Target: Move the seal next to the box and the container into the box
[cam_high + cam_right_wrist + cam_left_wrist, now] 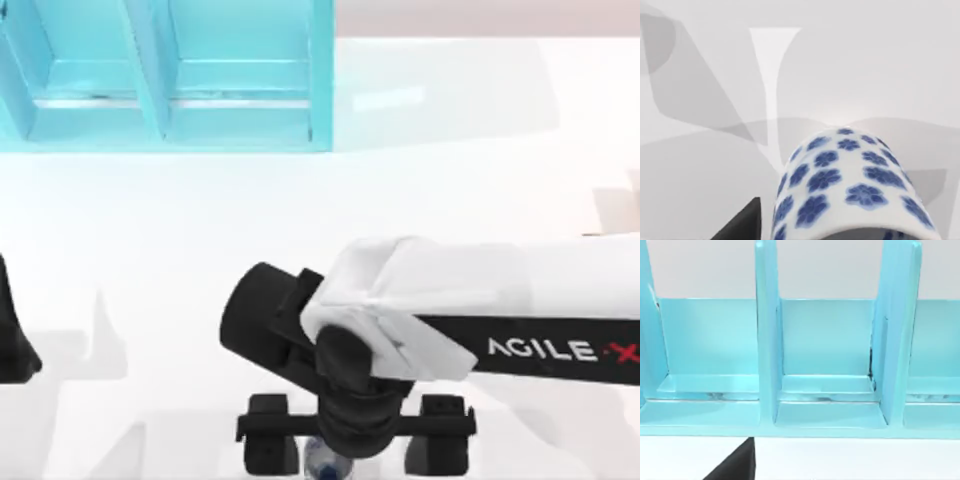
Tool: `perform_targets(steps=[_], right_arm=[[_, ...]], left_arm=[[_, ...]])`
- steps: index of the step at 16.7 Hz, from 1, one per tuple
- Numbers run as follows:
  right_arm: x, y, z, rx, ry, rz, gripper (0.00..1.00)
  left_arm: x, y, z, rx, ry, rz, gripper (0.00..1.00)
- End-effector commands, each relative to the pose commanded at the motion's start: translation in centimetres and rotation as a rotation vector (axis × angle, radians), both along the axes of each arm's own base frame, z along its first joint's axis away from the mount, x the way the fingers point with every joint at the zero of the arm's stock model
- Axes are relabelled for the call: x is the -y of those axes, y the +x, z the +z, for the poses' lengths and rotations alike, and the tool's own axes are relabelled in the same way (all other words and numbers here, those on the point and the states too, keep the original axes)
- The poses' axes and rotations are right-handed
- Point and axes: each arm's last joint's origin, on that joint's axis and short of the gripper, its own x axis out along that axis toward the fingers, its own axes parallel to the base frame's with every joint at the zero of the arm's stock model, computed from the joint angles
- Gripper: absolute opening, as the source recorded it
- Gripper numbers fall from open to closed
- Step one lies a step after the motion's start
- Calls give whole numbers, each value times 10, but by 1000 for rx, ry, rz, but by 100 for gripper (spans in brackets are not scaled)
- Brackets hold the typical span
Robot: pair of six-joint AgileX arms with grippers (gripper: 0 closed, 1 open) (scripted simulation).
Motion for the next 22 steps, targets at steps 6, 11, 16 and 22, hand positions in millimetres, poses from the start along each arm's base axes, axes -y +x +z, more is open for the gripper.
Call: perform_targets(steps=[6, 11, 16, 22], right_arm=[[0, 0, 0, 0, 0, 0, 40], [0, 0, 0, 0, 0, 0, 2], [0, 0, 0, 0, 0, 0, 0], [6, 2, 3, -4, -8, -3, 0]], left_arm=[[0, 0, 0, 0, 0, 0, 100], [0, 0, 0, 0, 0, 0, 100], [0, 0, 0, 0, 0, 0, 100], [0, 0, 0, 0, 0, 0, 100]])
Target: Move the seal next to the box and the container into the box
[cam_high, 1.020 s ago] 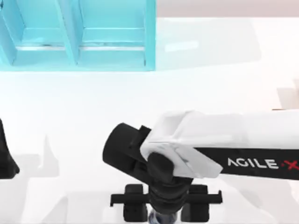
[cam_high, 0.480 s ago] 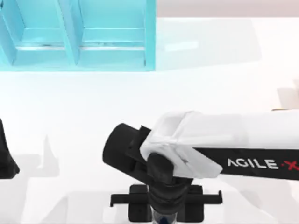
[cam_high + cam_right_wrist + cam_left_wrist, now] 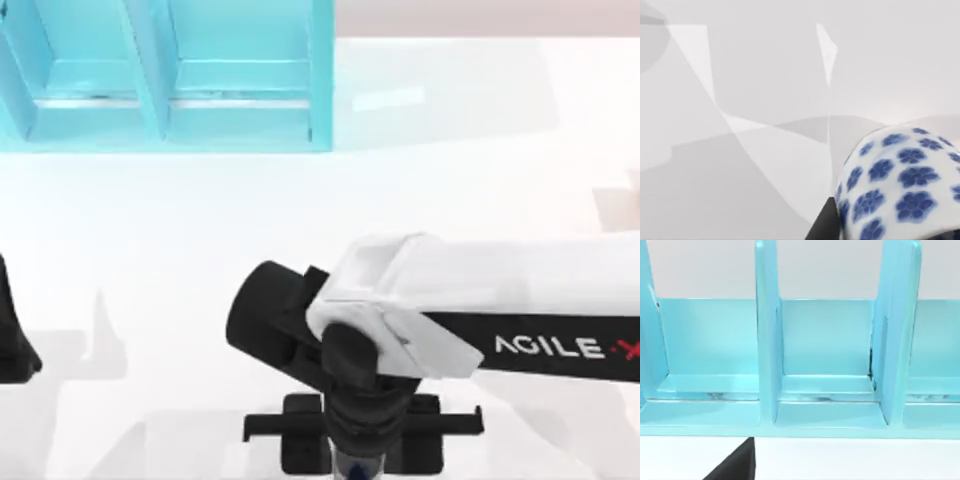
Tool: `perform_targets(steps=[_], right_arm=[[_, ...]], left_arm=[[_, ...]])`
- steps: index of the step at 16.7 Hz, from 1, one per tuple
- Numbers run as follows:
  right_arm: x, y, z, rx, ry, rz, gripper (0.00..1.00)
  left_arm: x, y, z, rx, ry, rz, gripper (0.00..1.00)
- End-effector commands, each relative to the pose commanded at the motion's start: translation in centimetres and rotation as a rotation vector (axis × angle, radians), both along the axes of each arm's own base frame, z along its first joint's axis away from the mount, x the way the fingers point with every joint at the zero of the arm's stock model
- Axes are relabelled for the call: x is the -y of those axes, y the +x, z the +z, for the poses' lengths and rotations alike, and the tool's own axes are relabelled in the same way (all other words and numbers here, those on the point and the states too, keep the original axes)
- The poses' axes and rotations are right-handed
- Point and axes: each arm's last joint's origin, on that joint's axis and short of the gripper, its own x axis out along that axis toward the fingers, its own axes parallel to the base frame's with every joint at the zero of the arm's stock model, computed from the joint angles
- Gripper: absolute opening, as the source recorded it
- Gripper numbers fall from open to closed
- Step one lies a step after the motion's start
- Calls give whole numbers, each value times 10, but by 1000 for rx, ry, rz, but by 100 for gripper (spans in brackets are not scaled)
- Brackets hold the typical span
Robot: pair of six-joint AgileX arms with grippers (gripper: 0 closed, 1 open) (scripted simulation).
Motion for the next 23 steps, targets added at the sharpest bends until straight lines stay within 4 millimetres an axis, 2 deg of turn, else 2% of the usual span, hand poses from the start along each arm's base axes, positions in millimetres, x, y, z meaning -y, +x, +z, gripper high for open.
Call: perform_targets(steps=[2, 6, 10, 12, 17, 19, 21, 23], right_arm=[[14, 3, 13, -7, -11, 0, 0], [42, 5, 54, 12, 19, 0, 0], [79, -2, 92, 19, 27, 1, 0], [92, -3, 98, 8, 13, 0, 0], [93, -3, 98, 7, 11, 2, 0], [99, 4, 99, 22, 10, 3, 0], [115, 17, 101, 49, 2, 4, 0], [141, 36, 103, 76, -18, 6, 0]], left_arm=[[0, 0, 0, 0, 0, 0, 100], [0, 0, 0, 0, 0, 0, 100], [0, 0, 0, 0, 0, 0, 100], [0, 0, 0, 0, 0, 0, 100], [0, 0, 0, 0, 0, 0, 100], [0, 0, 0, 0, 0, 0, 100], [0, 0, 0, 0, 0, 0, 100], [0, 0, 0, 0, 0, 0, 100]])
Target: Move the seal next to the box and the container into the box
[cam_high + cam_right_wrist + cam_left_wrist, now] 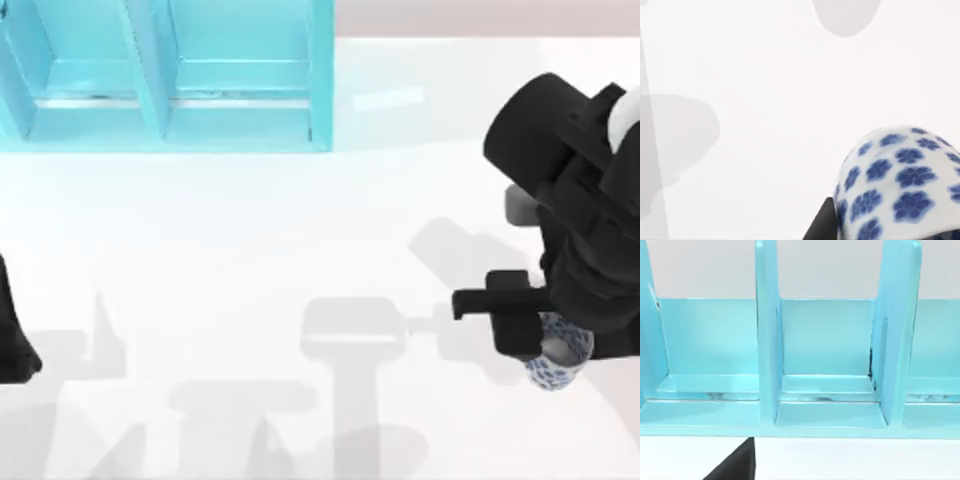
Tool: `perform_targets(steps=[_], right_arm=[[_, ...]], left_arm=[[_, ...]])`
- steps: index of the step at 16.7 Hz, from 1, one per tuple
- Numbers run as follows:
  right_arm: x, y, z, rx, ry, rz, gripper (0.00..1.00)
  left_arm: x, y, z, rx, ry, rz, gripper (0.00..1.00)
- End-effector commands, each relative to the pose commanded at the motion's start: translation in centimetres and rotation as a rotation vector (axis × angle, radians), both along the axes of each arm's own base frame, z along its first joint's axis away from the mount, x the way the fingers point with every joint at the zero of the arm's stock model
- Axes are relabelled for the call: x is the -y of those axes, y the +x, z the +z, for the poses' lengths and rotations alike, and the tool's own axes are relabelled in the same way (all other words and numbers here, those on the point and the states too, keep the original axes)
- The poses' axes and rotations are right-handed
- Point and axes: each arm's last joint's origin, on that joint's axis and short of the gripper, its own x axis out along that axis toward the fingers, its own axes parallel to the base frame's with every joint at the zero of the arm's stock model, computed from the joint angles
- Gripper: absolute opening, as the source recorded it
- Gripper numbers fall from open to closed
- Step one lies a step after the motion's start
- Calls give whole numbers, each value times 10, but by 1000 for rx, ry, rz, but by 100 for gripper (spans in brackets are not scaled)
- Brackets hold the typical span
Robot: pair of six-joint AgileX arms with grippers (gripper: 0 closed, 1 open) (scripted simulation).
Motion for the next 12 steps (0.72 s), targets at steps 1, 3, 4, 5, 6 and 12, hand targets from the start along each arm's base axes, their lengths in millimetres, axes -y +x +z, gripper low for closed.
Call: perform_targets(steps=[1, 3, 4, 5, 6, 12], right_arm=[[16, 10, 0, 9, -15, 4, 0], [54, 28, 0, 15, -50, 17, 0], [75, 35, 0, 11, -68, 24, 0], [98, 41, -1, 3, -84, 31, 0], [120, 45, -1, -8, -97, 38, 0], [242, 35, -6, -80, -87, 52, 0]], left_arm=[[0, 0, 0, 0, 0, 0, 100], [0, 0, 0, 0, 0, 0, 100], [0, 0, 0, 0, 0, 0, 100], [0, 0, 0, 0, 0, 0, 100], [0, 0, 0, 0, 0, 0, 100], [0, 0, 0, 0, 0, 0, 100]])
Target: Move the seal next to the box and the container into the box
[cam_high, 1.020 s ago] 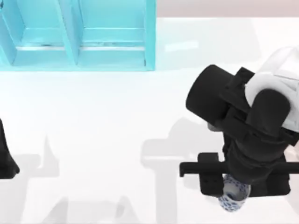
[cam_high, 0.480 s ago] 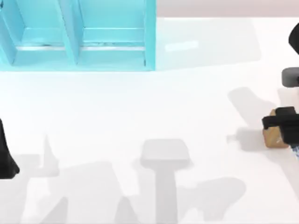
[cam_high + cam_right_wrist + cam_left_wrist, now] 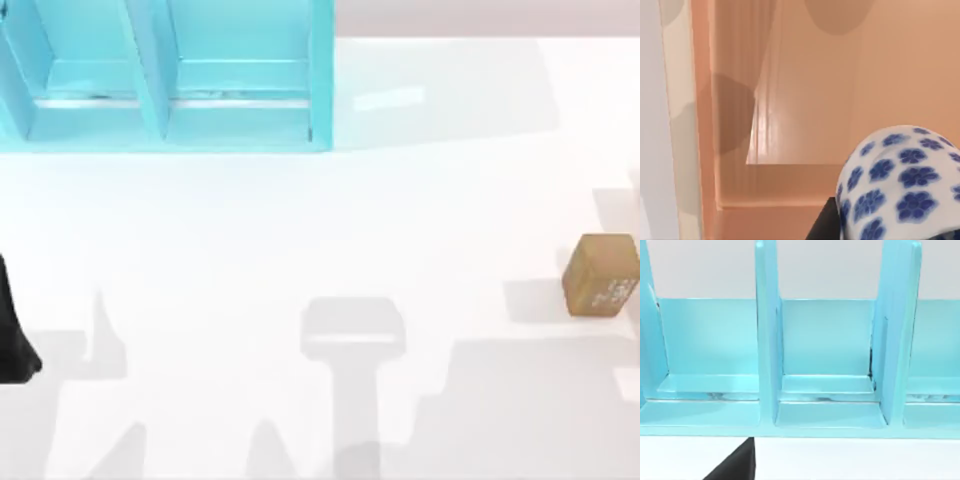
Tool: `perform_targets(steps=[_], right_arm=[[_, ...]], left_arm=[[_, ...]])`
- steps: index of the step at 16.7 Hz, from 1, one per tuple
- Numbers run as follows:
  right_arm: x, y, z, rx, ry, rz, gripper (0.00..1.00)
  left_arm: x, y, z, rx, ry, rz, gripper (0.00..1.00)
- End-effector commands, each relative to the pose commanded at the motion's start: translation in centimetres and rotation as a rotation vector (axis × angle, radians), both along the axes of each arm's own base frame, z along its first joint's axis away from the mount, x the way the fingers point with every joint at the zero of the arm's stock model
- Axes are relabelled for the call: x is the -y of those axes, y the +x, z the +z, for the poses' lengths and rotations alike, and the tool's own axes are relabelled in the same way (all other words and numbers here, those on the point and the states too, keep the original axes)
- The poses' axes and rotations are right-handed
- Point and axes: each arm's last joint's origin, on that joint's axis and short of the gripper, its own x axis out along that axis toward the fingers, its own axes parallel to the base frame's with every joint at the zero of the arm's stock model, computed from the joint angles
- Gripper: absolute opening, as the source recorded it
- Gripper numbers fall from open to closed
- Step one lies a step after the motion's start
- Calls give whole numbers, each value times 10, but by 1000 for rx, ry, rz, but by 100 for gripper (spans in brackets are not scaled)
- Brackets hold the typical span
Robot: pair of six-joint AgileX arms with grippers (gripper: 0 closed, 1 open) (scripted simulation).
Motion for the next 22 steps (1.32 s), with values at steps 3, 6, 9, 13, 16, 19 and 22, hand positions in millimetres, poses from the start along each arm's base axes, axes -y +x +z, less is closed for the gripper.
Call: perform_targets(steps=[3, 6, 9, 13, 16, 19, 22], right_arm=[[40, -15, -3, -6, 48, -26, 0], [63, -26, -5, 5, 95, -50, 0], [69, -29, -6, 11, 111, -59, 0], [68, -29, -5, 14, 106, -57, 0], [63, -22, -1, 47, 50, -44, 0], [56, -13, -3, 85, -15, -26, 0], [61, -14, -26, 69, -8, -33, 0]], left_arm=[[0, 0, 0, 0, 0, 0, 100], [0, 0, 0, 0, 0, 0, 100], [0, 0, 0, 0, 0, 0, 100], [0, 0, 0, 0, 0, 0, 100], [0, 0, 0, 0, 0, 0, 100], [0, 0, 0, 0, 0, 0, 100], [0, 0, 0, 0, 0, 0, 100]])
